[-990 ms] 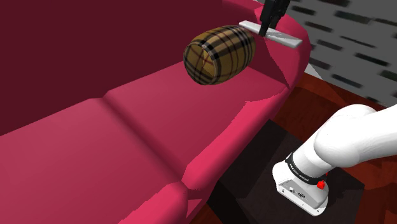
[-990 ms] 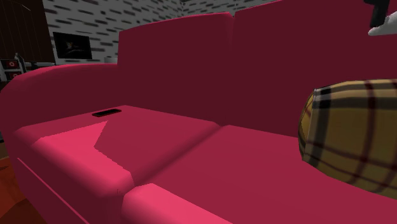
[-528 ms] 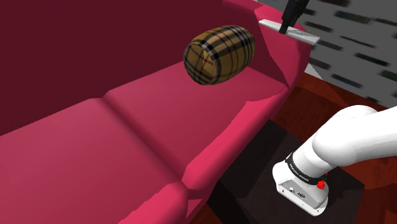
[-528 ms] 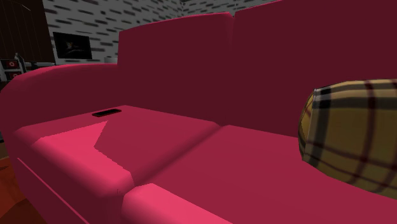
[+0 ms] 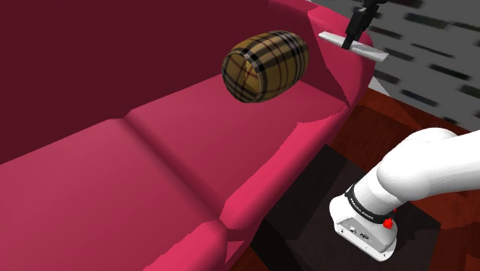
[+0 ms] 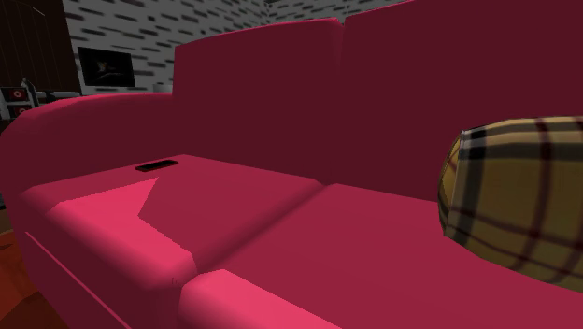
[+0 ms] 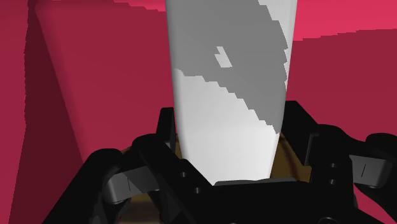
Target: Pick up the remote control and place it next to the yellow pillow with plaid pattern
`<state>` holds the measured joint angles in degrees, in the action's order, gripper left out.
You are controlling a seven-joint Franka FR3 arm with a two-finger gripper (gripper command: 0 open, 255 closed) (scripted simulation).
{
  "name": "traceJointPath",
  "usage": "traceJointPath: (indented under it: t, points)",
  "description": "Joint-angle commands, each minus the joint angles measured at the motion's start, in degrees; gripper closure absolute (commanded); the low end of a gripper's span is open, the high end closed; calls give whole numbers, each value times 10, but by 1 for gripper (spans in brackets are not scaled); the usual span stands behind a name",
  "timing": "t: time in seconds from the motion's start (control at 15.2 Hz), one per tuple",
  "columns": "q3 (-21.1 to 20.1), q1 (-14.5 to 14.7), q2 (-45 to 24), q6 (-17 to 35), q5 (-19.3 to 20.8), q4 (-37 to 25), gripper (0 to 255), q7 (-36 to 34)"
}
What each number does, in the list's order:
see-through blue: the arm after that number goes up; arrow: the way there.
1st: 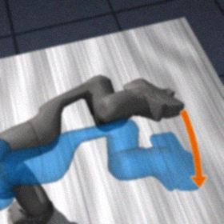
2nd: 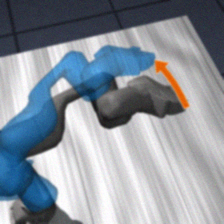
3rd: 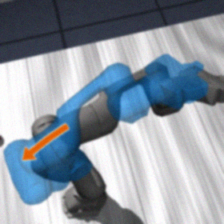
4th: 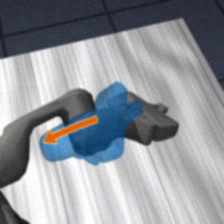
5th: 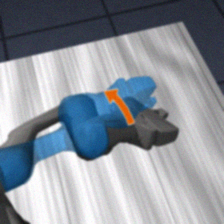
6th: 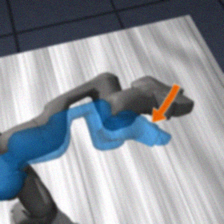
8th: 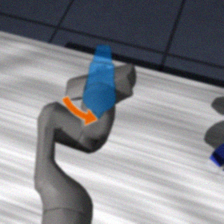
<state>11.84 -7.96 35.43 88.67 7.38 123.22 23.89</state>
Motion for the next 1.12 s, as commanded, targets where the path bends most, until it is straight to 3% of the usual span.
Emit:
traceJointPath:
  t: [0.0,1.06]
  points:
    - [1,-1,4,15,1,18,255,-1]
    - [12,-6,20,133,12,153,255,-6]
